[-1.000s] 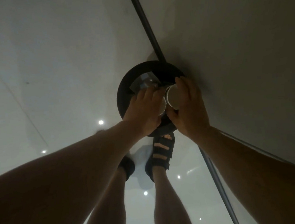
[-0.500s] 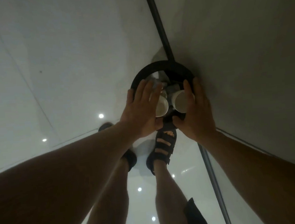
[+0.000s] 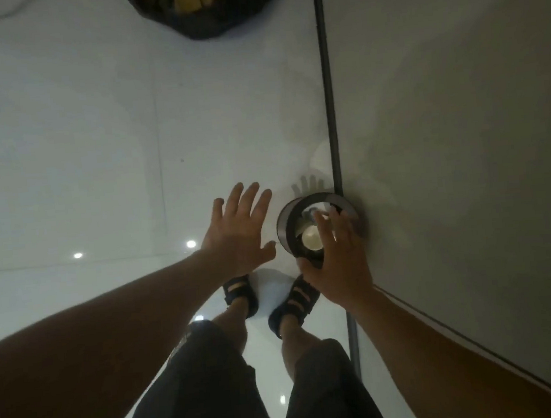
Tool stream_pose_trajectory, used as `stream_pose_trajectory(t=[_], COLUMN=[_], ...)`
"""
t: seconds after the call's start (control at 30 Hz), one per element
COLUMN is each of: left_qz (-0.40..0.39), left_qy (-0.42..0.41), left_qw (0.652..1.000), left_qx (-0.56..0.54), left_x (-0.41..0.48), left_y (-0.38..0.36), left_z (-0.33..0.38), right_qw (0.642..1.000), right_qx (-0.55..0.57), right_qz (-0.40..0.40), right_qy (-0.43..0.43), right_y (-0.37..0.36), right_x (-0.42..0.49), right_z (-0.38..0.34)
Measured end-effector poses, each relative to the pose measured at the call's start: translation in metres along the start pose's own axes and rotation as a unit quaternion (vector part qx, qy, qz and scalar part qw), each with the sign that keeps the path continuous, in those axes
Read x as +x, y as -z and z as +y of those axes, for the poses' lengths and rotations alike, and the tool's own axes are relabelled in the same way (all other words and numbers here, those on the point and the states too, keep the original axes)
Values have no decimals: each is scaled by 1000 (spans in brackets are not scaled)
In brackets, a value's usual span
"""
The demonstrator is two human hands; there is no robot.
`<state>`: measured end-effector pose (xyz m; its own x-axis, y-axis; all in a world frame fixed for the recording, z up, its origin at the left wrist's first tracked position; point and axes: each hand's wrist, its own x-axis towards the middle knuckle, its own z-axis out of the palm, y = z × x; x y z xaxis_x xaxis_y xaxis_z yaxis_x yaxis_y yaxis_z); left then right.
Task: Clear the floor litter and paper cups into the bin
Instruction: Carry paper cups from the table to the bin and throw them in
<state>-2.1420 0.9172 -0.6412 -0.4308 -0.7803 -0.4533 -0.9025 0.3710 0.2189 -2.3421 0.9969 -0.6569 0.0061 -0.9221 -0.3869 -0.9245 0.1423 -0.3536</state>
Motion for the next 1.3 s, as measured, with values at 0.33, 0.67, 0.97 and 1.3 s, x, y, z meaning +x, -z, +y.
stream_pose_trajectory(t=[0.33,0.67,0.97,1.3], left_qz=[48,122,200,236], left_qy=[181,432,561,685], left_qw=[981,877,772,636], left_qx=[-48,-173,-222,-266], left_x=[-176,-361,-527,-744], left_y=[100,82,31,-64], left_z=[6,45,22,-25], right_qw=[977,915,821,735], right_qx=[-108,-179,-250,-266], right_qz=[-40,-105,-154,-214], right_qy=[180,346,490,586], right_y=[97,122,71,-54], right_x=[-56,-130,-241,-395], right_z=[-118,-217,-351,-491])
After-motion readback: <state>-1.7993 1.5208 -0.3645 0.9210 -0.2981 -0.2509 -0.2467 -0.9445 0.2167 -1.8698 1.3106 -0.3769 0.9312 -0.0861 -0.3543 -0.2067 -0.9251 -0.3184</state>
